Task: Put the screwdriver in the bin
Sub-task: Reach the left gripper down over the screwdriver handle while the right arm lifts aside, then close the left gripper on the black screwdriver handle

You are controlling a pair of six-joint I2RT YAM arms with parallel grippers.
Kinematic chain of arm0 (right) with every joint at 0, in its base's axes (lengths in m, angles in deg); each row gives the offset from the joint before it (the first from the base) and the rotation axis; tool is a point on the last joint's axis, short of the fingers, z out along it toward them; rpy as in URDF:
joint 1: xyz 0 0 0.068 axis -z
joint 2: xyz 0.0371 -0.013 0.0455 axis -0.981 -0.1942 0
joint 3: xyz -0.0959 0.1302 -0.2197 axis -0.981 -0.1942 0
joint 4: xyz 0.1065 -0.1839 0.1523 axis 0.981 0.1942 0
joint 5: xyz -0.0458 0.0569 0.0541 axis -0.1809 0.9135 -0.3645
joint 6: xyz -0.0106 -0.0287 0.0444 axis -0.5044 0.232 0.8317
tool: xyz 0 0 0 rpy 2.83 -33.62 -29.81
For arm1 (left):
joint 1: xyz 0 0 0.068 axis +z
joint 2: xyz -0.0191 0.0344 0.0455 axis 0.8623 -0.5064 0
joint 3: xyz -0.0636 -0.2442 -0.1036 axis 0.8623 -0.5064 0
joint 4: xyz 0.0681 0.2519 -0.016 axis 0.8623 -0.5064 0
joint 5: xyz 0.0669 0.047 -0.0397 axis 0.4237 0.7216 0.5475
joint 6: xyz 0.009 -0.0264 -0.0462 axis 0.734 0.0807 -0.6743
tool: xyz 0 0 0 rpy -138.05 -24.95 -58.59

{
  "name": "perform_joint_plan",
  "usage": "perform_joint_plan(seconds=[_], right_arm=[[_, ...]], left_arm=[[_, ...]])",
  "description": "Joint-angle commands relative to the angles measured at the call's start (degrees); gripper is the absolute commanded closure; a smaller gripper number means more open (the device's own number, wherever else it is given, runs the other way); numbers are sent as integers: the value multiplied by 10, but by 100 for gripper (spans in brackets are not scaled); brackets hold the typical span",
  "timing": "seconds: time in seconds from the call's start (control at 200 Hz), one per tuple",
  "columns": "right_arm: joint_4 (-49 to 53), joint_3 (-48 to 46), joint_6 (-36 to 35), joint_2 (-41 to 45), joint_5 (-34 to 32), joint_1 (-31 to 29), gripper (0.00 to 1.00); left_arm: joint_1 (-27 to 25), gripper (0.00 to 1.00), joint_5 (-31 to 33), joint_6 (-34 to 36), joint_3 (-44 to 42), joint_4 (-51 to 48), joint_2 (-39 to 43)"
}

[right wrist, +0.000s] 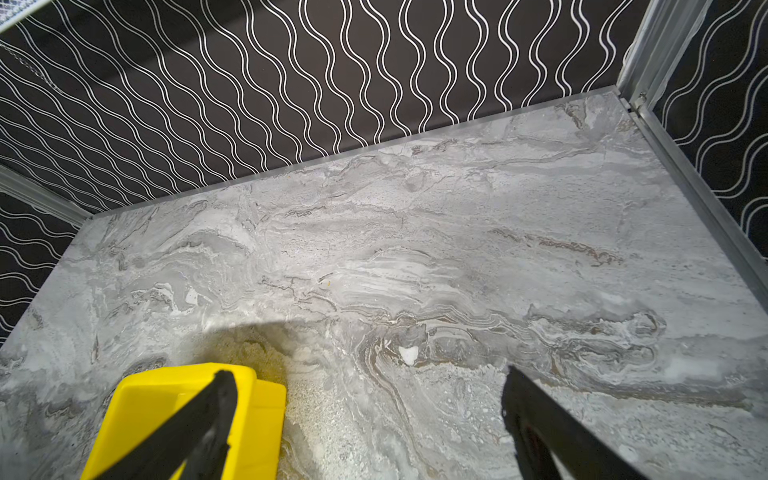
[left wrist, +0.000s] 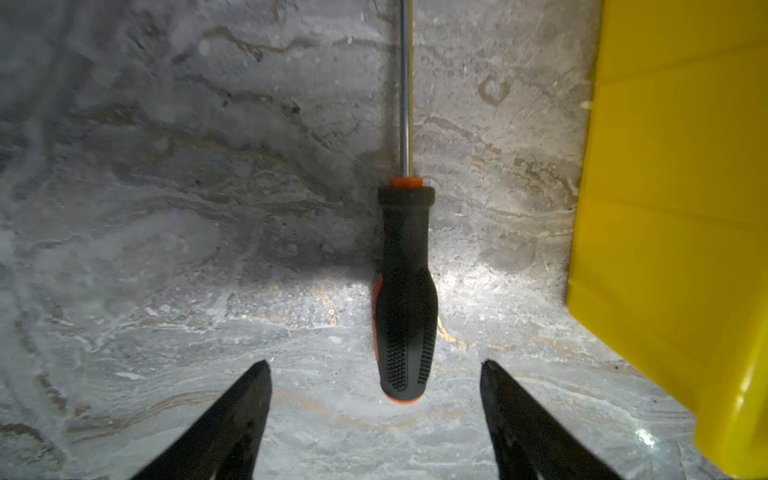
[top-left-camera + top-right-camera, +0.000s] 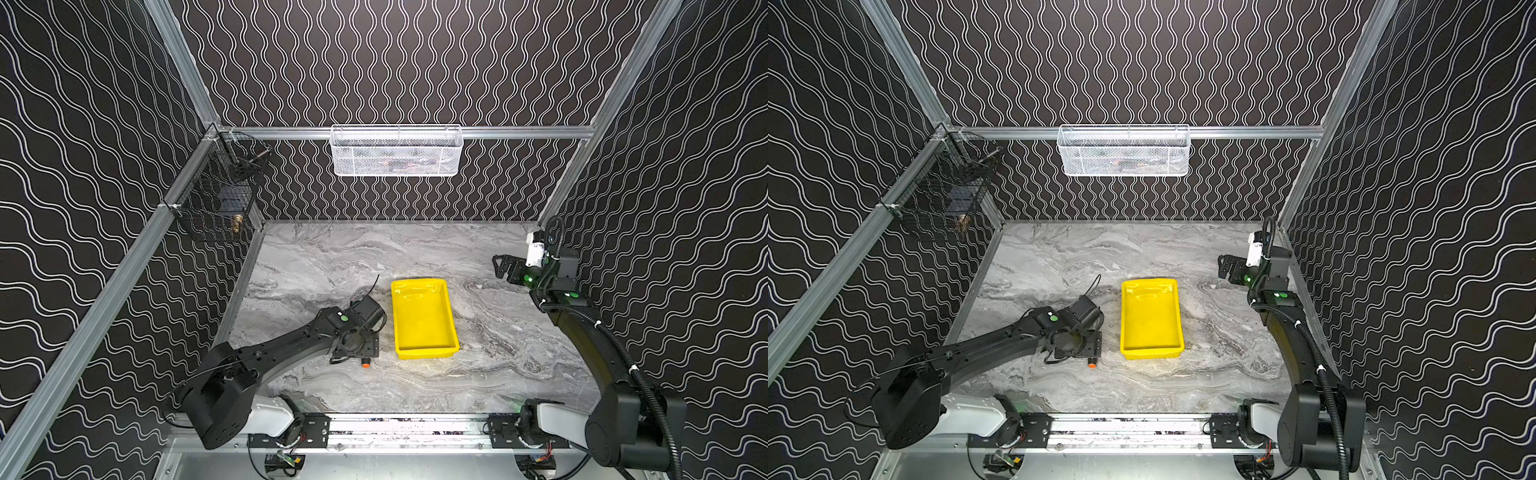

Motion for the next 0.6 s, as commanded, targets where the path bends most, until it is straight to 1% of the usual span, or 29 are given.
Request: perform_joint_plan(seconds=[0.0, 0.16, 0.36, 0.43, 0.596], right_arm=[[11, 10, -10, -4, 4, 0, 1], [7, 7, -12, -3, -7, 0, 0], [12, 9, -15, -10, -6, 0, 0], [11, 8, -16, -11, -6, 0, 0], [12, 8, -18, -14, -7, 0, 0]], left_arm=[[-4, 22, -25, 5, -8, 25, -11], [-4, 23, -32, 16, -12, 42, -39], [-4, 28, -29, 17, -13, 57, -65], [-4, 32, -23, 17, -13, 62, -71], [-4, 37, -19, 18, -8, 71, -88]])
